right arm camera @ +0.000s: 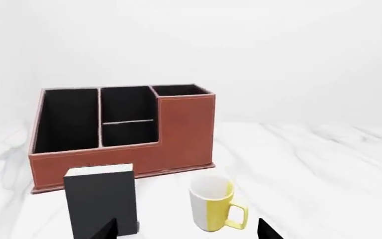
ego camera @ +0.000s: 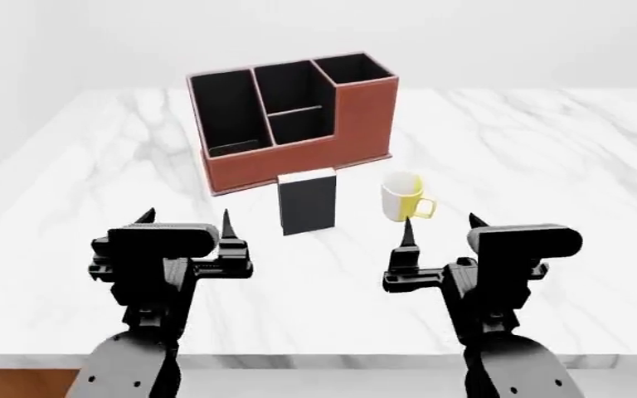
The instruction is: Pick up the book and place it in the right compartment of the caddy.
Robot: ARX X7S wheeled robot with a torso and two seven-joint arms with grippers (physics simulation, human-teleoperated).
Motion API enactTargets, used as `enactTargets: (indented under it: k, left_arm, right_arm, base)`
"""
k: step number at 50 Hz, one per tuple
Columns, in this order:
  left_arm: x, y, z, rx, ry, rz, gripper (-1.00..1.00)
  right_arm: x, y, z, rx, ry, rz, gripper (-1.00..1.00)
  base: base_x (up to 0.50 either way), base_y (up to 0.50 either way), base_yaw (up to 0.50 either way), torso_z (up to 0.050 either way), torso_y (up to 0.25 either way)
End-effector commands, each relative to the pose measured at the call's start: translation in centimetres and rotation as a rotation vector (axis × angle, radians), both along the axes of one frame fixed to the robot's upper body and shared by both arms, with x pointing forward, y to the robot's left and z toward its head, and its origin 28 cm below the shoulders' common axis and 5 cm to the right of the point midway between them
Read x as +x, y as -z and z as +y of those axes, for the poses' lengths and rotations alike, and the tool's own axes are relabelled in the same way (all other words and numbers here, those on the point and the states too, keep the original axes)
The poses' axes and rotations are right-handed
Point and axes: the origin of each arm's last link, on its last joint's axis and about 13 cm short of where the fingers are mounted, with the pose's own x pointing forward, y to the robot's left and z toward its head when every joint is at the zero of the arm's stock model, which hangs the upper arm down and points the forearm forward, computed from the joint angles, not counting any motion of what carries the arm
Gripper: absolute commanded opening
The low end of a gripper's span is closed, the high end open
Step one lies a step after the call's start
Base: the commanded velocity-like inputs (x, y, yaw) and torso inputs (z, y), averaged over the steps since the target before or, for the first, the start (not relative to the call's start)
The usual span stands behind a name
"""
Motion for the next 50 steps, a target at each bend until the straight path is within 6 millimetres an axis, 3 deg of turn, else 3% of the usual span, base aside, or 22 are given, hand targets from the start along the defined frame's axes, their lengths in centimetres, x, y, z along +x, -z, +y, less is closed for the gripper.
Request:
enactTargets:
  k: [1, 32, 50]
  left_arm:
    - [1.00, -7.68, 0.48, 0.006, -0.013, -0.079, 1.00]
    - [1.53, -7.29, 0.79, 0.014, -0.026, -0.083, 1.00]
    - [1.58, -7.43, 0.90, 0.013, -0.029, -0.086, 1.00]
  right_arm:
    - [0.21, -7.51, -0.69, -0.070, -0.036, -0.022, 1.00]
    - [0.18, -7.28, -0.45, -0.049, -0.086, -0.036, 1.00]
    - [0.16, -7.47, -0.38, -0.056, -0.085, -0.041, 1.00]
  base:
    - [0.50, 0.00, 0.00, 0.000, 0.000]
    - [0.50, 0.00, 0.00, 0.000, 0.001]
    - [0.41, -0.33, 0.00, 0.000, 0.001]
